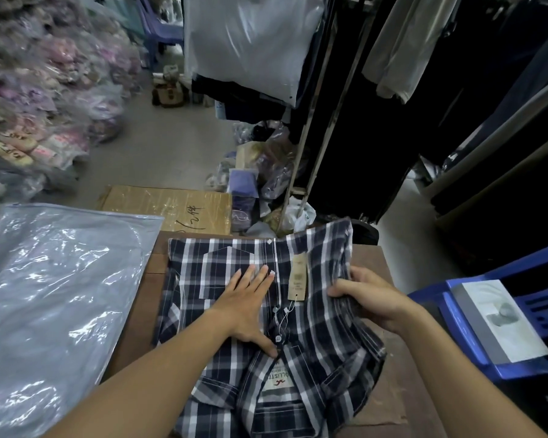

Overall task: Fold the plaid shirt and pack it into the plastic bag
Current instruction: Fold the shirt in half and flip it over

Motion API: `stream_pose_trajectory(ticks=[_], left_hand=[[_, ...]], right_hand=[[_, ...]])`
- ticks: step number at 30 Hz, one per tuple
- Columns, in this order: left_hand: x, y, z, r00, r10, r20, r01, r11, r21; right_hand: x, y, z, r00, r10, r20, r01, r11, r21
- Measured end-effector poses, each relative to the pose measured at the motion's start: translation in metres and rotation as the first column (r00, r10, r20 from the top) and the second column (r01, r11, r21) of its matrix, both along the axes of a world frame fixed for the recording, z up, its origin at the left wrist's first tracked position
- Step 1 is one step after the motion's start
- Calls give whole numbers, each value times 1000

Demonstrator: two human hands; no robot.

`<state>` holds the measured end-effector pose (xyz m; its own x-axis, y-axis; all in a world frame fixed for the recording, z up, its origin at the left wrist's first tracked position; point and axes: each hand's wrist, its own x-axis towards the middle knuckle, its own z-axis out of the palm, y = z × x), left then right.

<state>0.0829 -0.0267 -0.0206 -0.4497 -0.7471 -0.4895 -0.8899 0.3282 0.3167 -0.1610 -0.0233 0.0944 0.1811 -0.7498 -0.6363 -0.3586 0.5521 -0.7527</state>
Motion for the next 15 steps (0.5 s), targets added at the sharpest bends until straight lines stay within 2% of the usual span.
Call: stream_pose_trajectory(ticks=[3,4,5,6,7,10,11,13,14,15], left_hand=[[0,0,4,1000,-7,0,7,1000,-6],[0,0,8,999,-3,-36,3,1000,20],[3,0,13,976,131,-175,-103,982,159],[8,-3,19,876,333,-348,-209,914,348],[14,-3,25,735,511,-446,-299,834,464],[44,-3,34,415,754,-509,-575,651,496],[55,-2,36,284,817,-501,-623,555,551],[77,1,40,-5,914,-405,-581,327,746],[86,4,45,-97,934,-344,-495,255,831],[95,5,47,-150,943,-296,-403,215,889]], right_hand=[[40,-1,20,985,163,49,-159,985,-72],[56,-2,24,976,214,47,-209,973,-93],[71,-2,26,966,254,40,-249,963,-107],[85,-3,25,958,284,34,-279,954,-113],[100,-5,23,952,305,31,-300,948,-110],[137,-8,12,938,342,63,-337,938,-85],[148,-9,7,935,348,68,-343,936,-80],[168,-9,-3,926,375,48,-372,926,-67],[177,-8,-9,919,393,33,-390,919,-60],[184,-6,-14,913,407,27,-406,912,-52]])
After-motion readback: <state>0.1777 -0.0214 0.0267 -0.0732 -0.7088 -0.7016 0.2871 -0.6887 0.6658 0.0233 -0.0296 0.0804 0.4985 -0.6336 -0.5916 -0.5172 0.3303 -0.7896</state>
